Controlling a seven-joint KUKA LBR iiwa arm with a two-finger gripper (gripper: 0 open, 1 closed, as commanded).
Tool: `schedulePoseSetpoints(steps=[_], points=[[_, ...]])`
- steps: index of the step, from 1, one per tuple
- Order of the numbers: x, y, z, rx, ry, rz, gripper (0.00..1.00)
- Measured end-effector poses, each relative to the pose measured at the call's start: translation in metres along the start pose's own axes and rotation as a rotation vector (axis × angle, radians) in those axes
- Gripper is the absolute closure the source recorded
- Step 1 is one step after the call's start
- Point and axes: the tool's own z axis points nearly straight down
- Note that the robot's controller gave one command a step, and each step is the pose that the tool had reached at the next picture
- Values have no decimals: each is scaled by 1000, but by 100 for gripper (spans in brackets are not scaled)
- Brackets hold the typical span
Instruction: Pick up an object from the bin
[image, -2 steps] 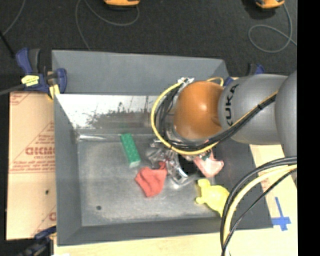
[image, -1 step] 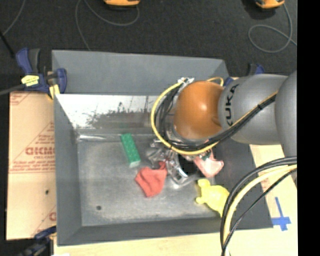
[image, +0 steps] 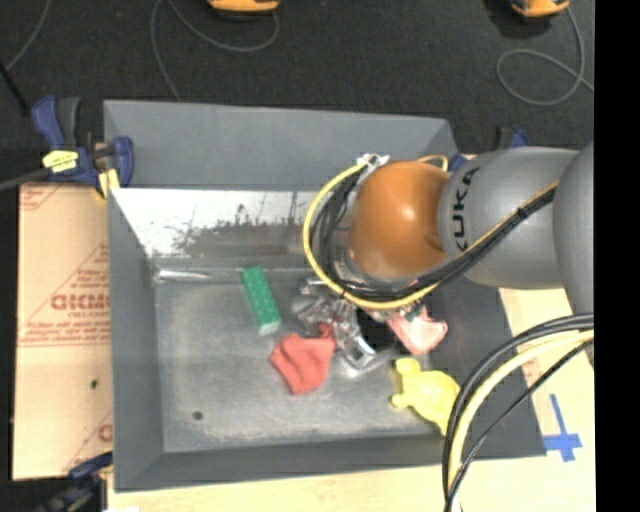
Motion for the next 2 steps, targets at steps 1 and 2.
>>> schedulePoseSetpoints(steps=[1,2], points=[[2,1,-20,-5,7,1,100],[0,0,-44,-1,2,3,100]])
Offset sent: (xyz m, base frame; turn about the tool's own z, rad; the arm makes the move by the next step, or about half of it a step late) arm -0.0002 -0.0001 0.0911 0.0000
